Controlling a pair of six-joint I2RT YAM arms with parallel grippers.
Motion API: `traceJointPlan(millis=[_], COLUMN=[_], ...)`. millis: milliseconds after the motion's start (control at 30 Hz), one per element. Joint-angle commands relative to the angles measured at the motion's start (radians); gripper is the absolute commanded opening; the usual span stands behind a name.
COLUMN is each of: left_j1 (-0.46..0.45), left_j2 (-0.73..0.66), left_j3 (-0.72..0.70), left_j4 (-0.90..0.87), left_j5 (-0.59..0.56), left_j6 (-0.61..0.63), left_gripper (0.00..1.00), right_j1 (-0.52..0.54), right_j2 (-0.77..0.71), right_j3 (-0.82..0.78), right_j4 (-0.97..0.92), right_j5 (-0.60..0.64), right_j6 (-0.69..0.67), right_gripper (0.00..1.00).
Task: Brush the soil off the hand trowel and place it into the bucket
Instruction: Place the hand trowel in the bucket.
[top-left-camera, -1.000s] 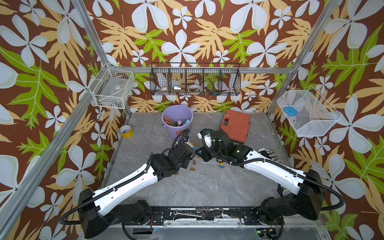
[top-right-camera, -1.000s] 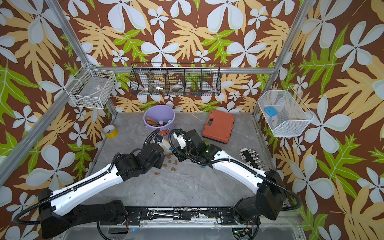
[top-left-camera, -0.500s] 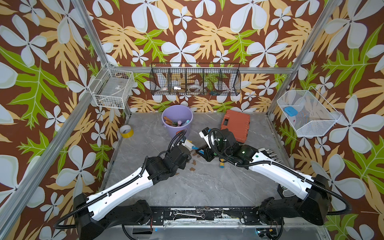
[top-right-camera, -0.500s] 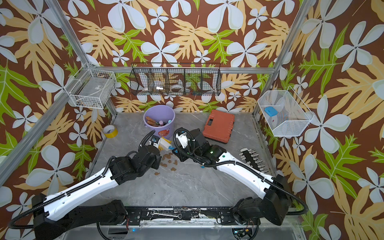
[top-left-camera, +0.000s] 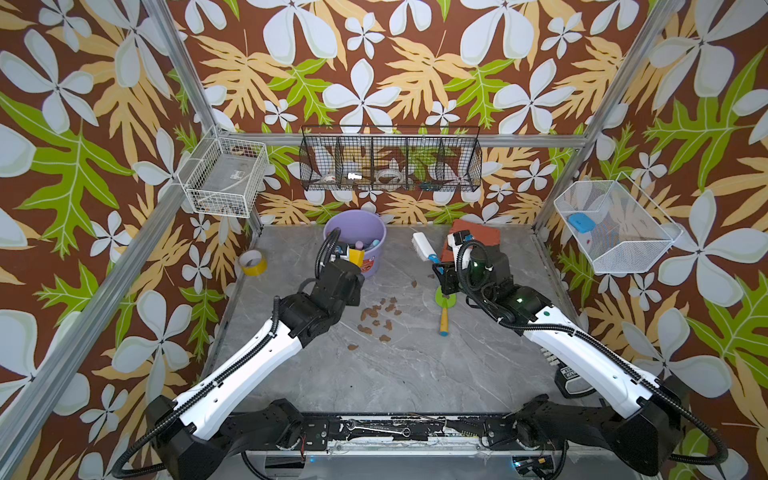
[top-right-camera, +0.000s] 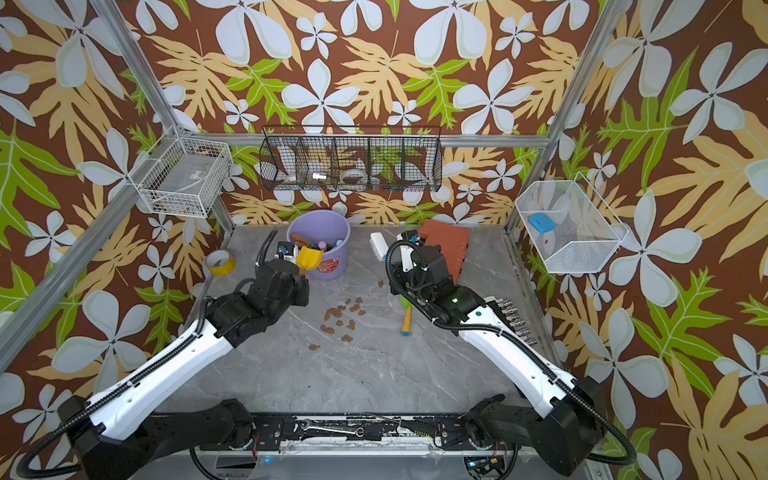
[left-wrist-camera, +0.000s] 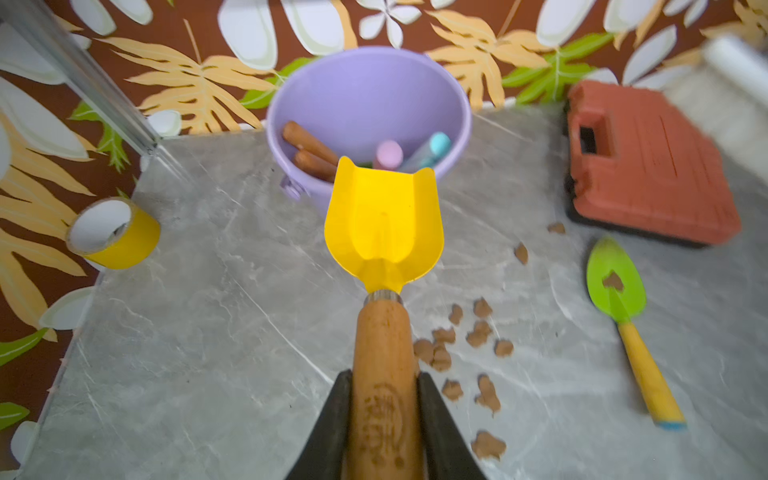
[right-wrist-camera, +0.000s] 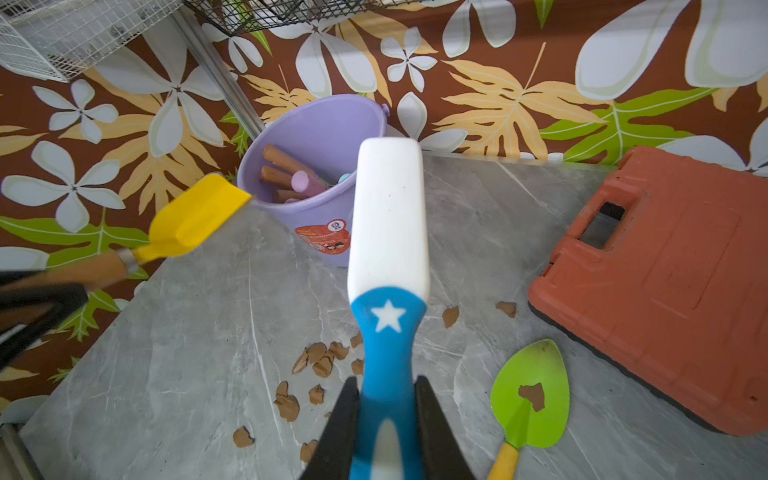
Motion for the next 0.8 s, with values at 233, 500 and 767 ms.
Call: traceJointPlan(millis=[233,500,767], left_j1=[0.159,0.208,0.149], left_j2=[0.268,0.516,0.45], left_j3=[0.197,0.415,0.385], left_j4=[0.115,0.051,0.071], left_j5=[0.074,0.097,-0.015], left_j6=[-0.014,-0.028,-0.08], left_gripper=[0.0,0.26,0.99], right_j1=[-0.002,-0.002,-0.008], right_j2=[-0.018,-0.035,-0.072], right_j3=[-0.022,-0.037,-0.062], right_j4=[0.039,0.044,0.013], right_j5=[0.01,0.013,0.058], right_j6=[0.023,0.023,0.018], right_gripper=[0.0,0.0,0.0])
